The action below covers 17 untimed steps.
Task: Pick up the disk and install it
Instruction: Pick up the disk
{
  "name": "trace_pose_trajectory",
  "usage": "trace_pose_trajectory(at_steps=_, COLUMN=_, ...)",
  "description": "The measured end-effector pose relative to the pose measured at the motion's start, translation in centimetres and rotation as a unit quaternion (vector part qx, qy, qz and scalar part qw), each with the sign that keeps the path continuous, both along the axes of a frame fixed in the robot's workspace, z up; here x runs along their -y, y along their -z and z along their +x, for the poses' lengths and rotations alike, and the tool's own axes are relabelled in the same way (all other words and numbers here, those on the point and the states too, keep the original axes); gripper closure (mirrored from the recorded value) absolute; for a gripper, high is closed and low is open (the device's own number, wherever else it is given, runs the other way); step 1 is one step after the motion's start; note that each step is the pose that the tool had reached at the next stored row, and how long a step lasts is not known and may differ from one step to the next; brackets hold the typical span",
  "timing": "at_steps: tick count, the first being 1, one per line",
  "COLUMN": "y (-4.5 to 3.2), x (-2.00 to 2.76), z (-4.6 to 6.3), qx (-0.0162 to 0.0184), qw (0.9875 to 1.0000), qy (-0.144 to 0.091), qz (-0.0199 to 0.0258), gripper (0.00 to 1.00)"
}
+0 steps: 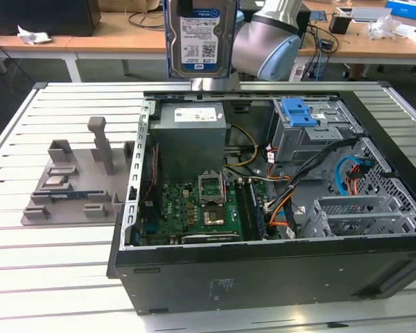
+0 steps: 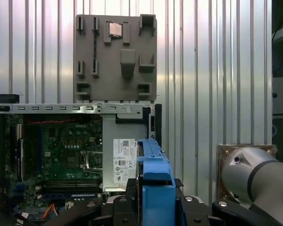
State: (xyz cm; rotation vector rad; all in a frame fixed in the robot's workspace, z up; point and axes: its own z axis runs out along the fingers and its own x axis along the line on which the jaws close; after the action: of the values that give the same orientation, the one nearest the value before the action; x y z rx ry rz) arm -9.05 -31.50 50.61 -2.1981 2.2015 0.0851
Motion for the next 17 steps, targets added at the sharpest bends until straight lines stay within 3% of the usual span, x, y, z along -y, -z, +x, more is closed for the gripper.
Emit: trace_pose_trajectory(at_steps=17, y=0.01, x=2.23, z=0.8, qx=0.0000, qw=1.0000, qy=0.000, qz=0.0000, gripper=0.64)
